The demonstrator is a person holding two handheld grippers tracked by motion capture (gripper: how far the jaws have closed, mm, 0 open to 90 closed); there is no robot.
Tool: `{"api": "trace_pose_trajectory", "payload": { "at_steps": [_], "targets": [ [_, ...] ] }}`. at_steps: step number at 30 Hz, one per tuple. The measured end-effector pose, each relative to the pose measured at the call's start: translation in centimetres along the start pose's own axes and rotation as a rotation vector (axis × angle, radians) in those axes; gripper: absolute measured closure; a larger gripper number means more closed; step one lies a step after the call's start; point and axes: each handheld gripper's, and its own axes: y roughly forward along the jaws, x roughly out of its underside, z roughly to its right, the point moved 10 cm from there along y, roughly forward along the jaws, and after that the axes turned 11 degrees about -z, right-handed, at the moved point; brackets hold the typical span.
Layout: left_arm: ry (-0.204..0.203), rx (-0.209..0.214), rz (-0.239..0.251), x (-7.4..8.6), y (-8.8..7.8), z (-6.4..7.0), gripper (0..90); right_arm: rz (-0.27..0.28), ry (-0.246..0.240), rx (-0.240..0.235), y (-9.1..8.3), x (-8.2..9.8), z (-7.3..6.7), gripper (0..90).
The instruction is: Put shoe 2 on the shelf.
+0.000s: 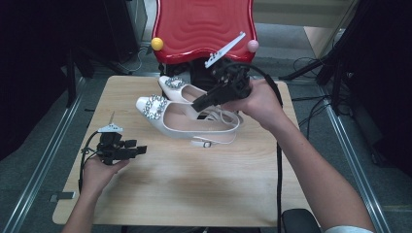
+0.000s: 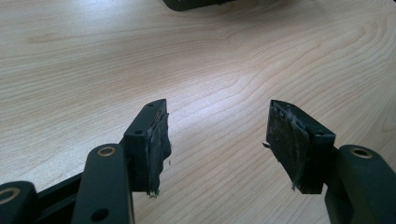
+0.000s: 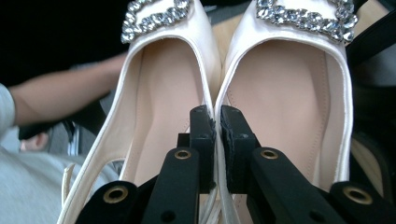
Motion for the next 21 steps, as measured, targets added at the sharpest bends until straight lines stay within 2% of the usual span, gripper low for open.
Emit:
{"api": "trace_pose_trajectory", "payload": {
  "at_steps": [7,12,14,17,21],
  "targets": [
    [0.005,0.011,-0.009,0.0,0.1,0.1,39.5,0.121,0.077,-0.015,-3.3,-2.4,0.6,86.0],
    [0.014,0.006,-0.013,0.1,0.3,0.3,39.5,0.221,0.127,-0.012,-5.7,-3.9,1.1,86.1],
    [0.010,0.003,-0.014,0.1,0.4,0.3,39.5,0.257,0.149,-0.024,-6.7,-4.5,1.3,86.1],
    [0.019,0.007,-0.023,0.1,0.4,0.3,39.5,0.311,0.181,-0.011,-8.2,-5.3,1.9,86.1],
    [0.019,0.005,-0.026,0.1,0.6,0.3,39.5,0.354,0.234,0.018,-10.1,-6.3,3.1,86.1]
  ]
}}
